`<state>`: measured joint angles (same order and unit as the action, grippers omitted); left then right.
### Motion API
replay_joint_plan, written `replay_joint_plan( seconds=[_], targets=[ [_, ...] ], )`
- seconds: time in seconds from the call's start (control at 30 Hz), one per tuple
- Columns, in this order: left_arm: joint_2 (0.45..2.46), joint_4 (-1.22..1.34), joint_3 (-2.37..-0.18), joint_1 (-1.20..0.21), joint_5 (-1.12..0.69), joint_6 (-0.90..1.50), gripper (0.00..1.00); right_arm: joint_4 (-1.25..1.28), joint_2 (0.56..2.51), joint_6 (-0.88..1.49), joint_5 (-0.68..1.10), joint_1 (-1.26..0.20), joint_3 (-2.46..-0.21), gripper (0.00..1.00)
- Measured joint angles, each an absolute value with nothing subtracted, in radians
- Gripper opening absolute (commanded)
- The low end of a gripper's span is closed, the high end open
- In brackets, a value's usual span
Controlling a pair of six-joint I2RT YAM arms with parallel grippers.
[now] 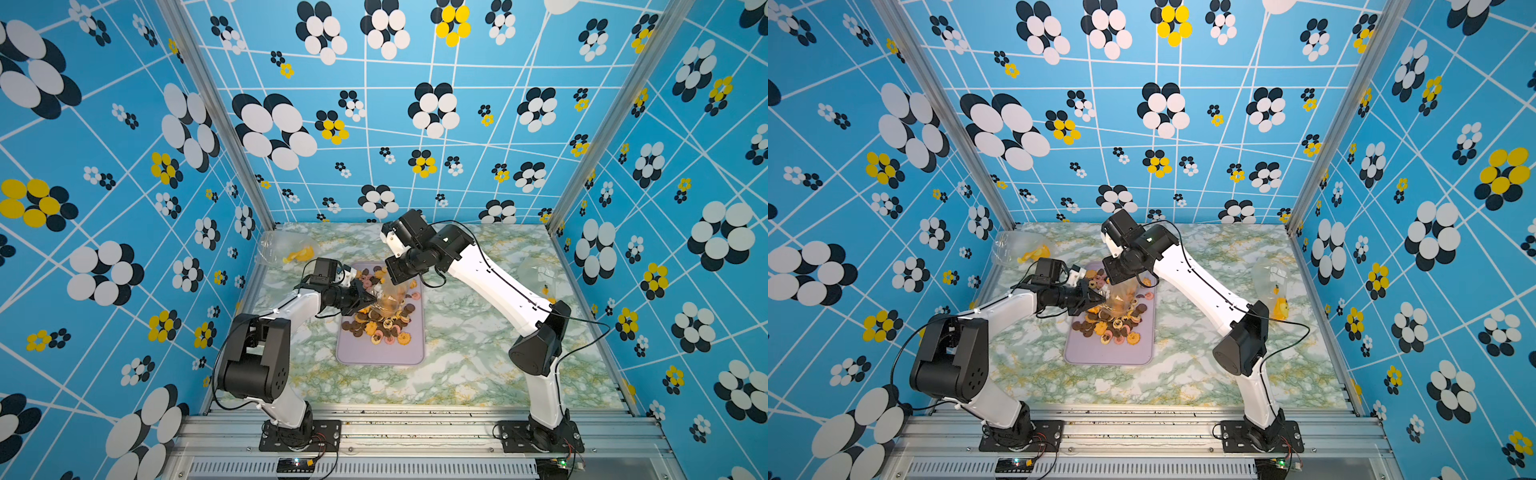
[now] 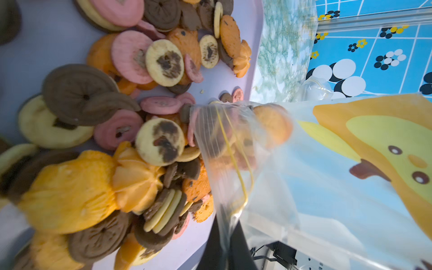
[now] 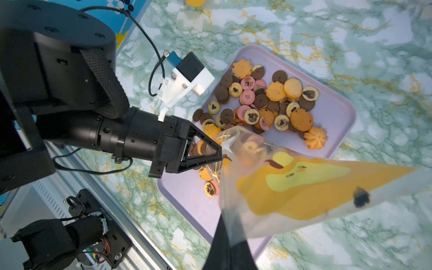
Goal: Pour cookies out of the ziploc bag
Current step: 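Pour the cookies out of the ziploc bag onto the tray.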
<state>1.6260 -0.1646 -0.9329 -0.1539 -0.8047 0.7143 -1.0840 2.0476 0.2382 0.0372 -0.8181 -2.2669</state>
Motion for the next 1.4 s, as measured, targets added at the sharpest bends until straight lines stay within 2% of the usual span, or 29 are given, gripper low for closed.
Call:
replay_joint_plan(
  seconds=[0.47, 0.83, 1.4],
  targets=[
    [1.647, -0.153, -0.943, -0.159, -0.799, 0.731, 0.00, -1.086, 2.049, 0.228, 0.036, -0.818, -2.243, 0.00],
    [1.596, -0.219, -0.897, -0.123, -0.797, 0.690, 0.00, -1.008, 2.033, 0.260, 0.085, -0.831, -2.138, 0.00],
    [1.582, -0.220, -0.885, -0.125, -0.813, 0.691, 0.00, -1.011, 1.986, 0.265, 0.057, -0.845, -2.141, 0.00]
  ],
)
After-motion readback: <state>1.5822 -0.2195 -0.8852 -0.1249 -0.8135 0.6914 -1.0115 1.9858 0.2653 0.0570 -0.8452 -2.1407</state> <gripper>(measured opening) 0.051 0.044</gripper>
